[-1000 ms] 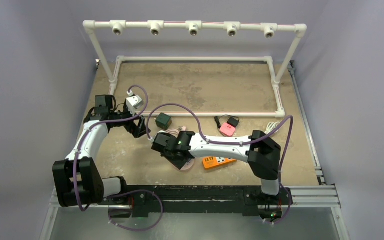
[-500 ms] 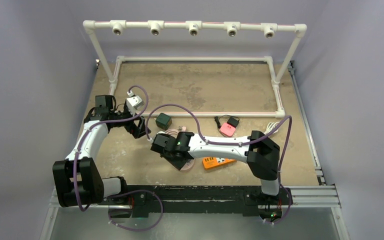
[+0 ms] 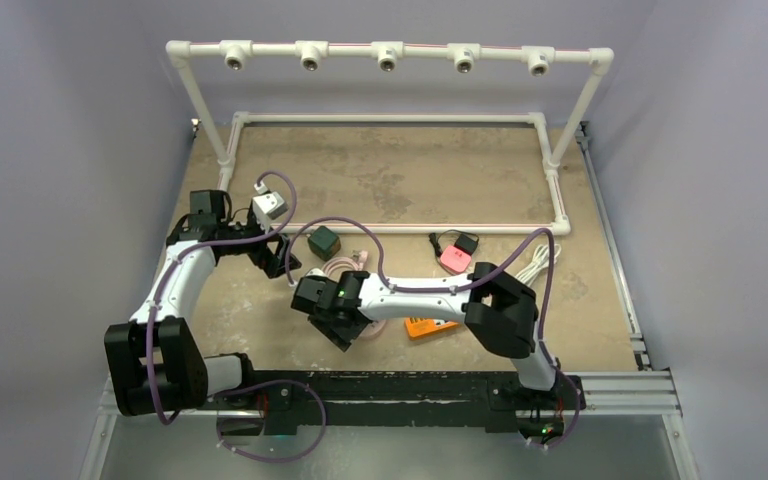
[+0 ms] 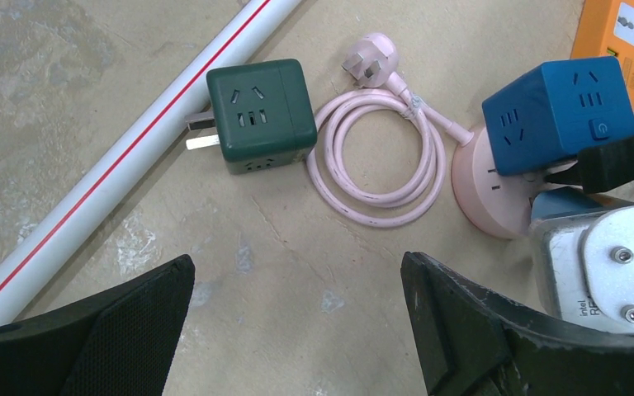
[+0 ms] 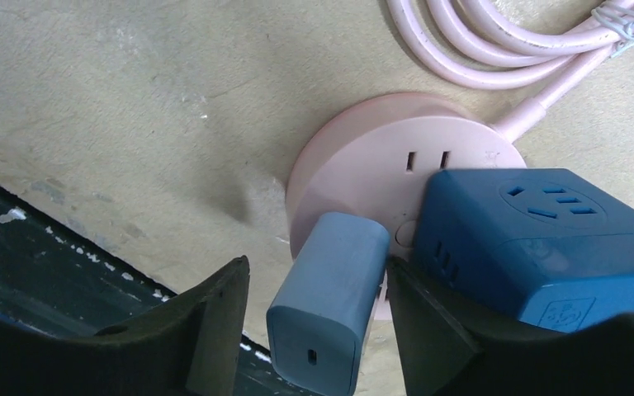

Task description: Insert the plug

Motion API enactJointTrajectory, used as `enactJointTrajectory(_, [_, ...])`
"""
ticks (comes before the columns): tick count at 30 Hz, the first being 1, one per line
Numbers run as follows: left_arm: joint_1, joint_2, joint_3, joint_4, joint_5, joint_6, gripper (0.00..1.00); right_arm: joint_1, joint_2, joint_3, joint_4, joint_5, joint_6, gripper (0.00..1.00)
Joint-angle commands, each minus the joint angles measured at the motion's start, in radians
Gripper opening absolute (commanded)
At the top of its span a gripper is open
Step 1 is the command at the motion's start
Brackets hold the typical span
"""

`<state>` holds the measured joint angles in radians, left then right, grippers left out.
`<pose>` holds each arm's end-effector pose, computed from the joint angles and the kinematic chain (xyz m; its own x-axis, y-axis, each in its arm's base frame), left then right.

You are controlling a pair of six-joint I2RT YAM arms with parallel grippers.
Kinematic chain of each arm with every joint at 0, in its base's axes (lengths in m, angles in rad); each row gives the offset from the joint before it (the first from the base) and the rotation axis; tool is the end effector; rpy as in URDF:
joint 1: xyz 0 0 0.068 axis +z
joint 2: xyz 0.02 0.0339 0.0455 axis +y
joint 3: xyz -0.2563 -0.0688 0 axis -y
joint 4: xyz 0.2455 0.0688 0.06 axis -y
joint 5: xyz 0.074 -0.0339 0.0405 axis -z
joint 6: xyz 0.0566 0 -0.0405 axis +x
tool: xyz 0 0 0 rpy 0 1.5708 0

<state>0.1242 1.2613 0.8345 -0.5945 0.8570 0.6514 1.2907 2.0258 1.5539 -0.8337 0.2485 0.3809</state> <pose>0.2516 -0.0117 0.2159 -0.4846 0.3395 -0.8061 0.7601 0.6196 -0.1960 0.1274 0.3924 0.1612 -0.5873 -0.7383 -0.3315 -0.7490 0.6510 -0.1229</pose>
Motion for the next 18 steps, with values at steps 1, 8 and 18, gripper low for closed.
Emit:
enactJointTrajectory(1, [0.009, -0.026, 0.037, -0.022, 0.039, 0.032, 0.95, -0.013, 0.018, 0.048, -0.008, 0.05, 0.009, 0.65])
enactJointTrajectory(8, [0.008, -0.032, 0.04, -0.045, 0.045, 0.049, 0.95, 0.005, -0.007, 0.149, -0.111, 0.106, 0.037, 0.67])
enactJointTrajectory(18, [0.009, -0.035, 0.047, -0.081, 0.054, 0.073, 0.95, 0.057, -0.023, 0.223, -0.206, 0.151, 0.07, 0.58])
